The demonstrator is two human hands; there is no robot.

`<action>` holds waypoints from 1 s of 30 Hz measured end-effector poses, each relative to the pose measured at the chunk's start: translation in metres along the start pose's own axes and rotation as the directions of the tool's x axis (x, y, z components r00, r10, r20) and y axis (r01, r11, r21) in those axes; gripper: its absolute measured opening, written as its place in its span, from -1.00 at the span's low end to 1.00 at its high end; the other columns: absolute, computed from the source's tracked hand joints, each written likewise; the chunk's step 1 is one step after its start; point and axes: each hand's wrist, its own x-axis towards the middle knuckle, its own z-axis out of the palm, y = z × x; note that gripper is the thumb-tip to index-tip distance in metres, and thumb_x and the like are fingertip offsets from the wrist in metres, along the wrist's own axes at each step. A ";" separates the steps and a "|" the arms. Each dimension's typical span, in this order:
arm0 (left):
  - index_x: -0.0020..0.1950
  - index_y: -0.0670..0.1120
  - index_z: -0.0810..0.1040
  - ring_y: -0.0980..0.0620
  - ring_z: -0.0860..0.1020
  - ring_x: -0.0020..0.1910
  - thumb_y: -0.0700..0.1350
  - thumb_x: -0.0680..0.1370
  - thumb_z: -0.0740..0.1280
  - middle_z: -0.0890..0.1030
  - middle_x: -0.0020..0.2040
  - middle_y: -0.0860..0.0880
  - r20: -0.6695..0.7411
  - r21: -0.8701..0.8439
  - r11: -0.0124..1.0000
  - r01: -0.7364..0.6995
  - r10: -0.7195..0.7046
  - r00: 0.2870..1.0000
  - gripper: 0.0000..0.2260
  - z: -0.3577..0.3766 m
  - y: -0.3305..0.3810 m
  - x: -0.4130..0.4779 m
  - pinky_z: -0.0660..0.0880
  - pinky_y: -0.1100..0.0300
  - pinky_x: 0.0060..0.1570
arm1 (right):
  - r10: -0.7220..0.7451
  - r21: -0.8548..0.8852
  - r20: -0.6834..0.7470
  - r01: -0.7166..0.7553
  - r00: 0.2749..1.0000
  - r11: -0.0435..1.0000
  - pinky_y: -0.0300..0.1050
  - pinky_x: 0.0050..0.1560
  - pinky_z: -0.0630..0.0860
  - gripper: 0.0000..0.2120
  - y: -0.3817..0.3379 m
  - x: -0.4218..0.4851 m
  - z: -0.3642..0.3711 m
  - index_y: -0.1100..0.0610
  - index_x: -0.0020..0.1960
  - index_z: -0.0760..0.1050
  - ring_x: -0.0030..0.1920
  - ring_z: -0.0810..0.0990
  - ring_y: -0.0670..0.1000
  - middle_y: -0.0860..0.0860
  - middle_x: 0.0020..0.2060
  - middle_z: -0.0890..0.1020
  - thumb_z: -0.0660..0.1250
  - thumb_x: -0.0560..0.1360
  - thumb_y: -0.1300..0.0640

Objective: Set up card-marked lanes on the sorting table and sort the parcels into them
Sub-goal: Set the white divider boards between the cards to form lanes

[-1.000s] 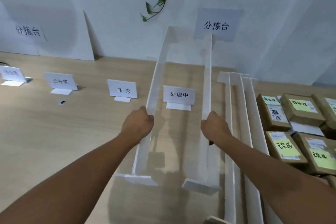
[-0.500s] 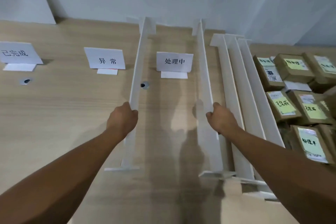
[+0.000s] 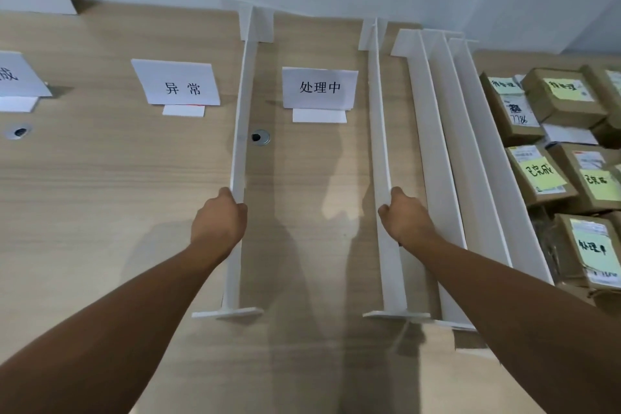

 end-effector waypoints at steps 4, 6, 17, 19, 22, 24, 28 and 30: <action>0.05 -0.13 0.34 -0.03 0.38 -0.34 -0.06 0.63 0.17 0.41 -0.25 -0.05 -0.027 0.010 1.000 0.011 -0.011 1.000 -0.86 0.004 -0.006 0.001 0.38 0.05 -0.26 | -0.003 0.005 -0.015 0.003 1.000 1.000 0.03 -0.25 0.58 -0.83 0.006 0.002 0.006 0.16 0.11 0.34 -0.24 0.54 0.12 0.11 -0.19 0.53 0.16 0.65 0.06; 0.10 -0.13 0.35 -0.05 0.43 -0.30 -0.04 0.64 0.18 0.49 -0.16 -0.09 -0.018 0.014 1.000 0.022 -0.022 1.000 -0.83 0.003 -0.005 -0.001 0.42 0.02 -0.22 | 0.014 0.005 0.001 -0.014 1.000 1.000 0.13 -0.17 0.65 -0.78 0.008 0.001 0.002 0.16 0.13 0.34 -0.17 0.59 0.18 0.13 -0.15 0.55 0.17 0.65 0.01; 0.66 0.02 -0.03 -0.17 -0.16 0.64 0.54 0.44 0.13 -0.09 0.68 -0.04 -0.139 0.097 0.804 -0.587 0.595 0.792 -0.04 -0.050 0.149 -0.055 -0.14 -0.20 0.58 | -0.165 -0.169 -0.312 0.116 0.936 0.979 0.18 0.60 0.04 -0.19 0.061 -0.050 -0.145 -0.03 0.67 -0.04 0.64 0.01 0.16 0.13 0.63 0.13 0.03 0.56 -0.40; 0.67 0.01 -0.03 -0.16 -0.15 0.64 0.56 0.41 0.09 -0.08 0.68 -0.02 -0.096 0.062 0.754 -0.654 0.657 0.748 -0.01 -0.042 0.189 -0.076 -0.09 -0.17 0.59 | -0.117 -0.176 -0.334 0.060 0.935 0.983 0.18 0.61 0.02 -0.17 0.091 -0.064 -0.168 -0.06 0.67 -0.09 0.65 -0.04 0.15 0.13 0.65 0.07 -0.01 0.54 -0.44; 0.67 -0.01 -0.02 -0.17 -0.13 0.64 0.56 0.40 0.07 -0.03 0.68 -0.06 -0.072 0.042 0.720 -0.692 0.693 0.717 0.01 -0.015 0.235 -0.108 -0.09 -0.15 0.59 | -0.075 -0.170 -0.355 0.014 0.932 0.985 0.15 0.61 0.03 -0.17 0.135 -0.078 -0.184 -0.10 0.67 -0.08 0.64 0.00 0.14 0.12 0.64 0.11 0.02 0.55 -0.45; 0.67 -0.02 -0.04 -0.20 -0.13 0.64 0.56 0.39 0.07 -0.03 0.68 -0.08 -0.060 0.041 0.705 -0.708 0.709 0.702 0.01 0.007 0.258 -0.126 -0.07 -0.15 0.59 | -0.075 -0.172 -0.354 0.014 0.932 0.985 0.13 0.61 0.00 -0.18 0.162 -0.080 -0.184 -0.10 0.67 -0.06 0.64 0.00 0.12 0.12 0.64 0.13 0.03 0.54 -0.46; 0.66 0.00 -0.09 -0.22 -0.18 0.63 0.56 0.40 0.09 -0.08 0.68 -0.08 -0.039 0.050 0.726 -0.686 0.688 0.725 0.01 0.055 0.288 -0.145 -0.08 -0.15 0.59 | -0.105 -0.108 -0.326 0.074 0.939 0.991 0.12 0.61 -0.01 -0.17 0.203 -0.064 -0.176 -0.08 0.67 -0.01 0.64 -0.03 0.15 0.13 0.63 0.13 0.08 0.53 -0.45; 0.67 -0.02 -0.12 -0.22 -0.19 0.63 0.55 0.41 0.11 -0.09 0.68 -0.08 -0.024 0.064 0.766 -0.640 0.642 0.766 0.02 0.078 0.299 -0.150 -0.08 -0.15 0.58 | -0.147 -0.103 -0.259 0.124 0.955 0.987 0.13 0.59 0.02 -0.17 0.212 -0.052 -0.167 -0.02 0.67 0.00 0.64 -0.05 0.15 0.12 0.63 0.11 0.10 0.55 -0.42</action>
